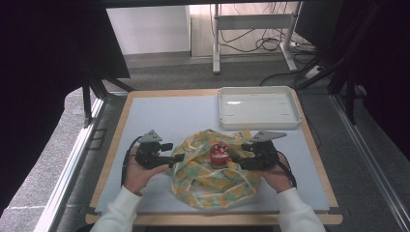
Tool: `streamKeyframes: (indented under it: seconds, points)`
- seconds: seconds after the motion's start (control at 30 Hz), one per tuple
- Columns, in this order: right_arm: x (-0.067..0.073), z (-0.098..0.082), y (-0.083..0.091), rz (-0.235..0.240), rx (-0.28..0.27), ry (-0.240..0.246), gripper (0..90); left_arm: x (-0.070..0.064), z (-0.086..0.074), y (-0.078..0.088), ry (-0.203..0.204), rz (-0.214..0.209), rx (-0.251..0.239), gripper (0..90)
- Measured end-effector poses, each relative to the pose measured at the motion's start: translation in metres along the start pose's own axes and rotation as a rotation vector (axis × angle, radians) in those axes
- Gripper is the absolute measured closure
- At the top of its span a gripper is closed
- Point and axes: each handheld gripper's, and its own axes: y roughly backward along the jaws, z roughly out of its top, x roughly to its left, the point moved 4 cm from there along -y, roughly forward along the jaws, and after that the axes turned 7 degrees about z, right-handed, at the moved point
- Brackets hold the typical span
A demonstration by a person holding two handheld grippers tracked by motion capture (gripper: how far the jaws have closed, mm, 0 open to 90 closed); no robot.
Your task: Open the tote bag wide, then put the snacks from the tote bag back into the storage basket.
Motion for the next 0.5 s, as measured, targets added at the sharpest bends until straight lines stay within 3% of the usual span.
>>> streamKeyframes:
  seconds: [0.33, 0.5]
  points:
    - [0.003, 0.0, -0.013, -0.06, 0.068, -0.025, 24.2, 0.002, 0.001, -0.002, 0.003, -0.006, 0.01, 28.6]
    - [0.005, 0.003, -0.022, -0.064, 0.095, -0.032, 21.6, 0.006, 0.0, -0.001, 0.018, 0.005, 0.009, 28.6]
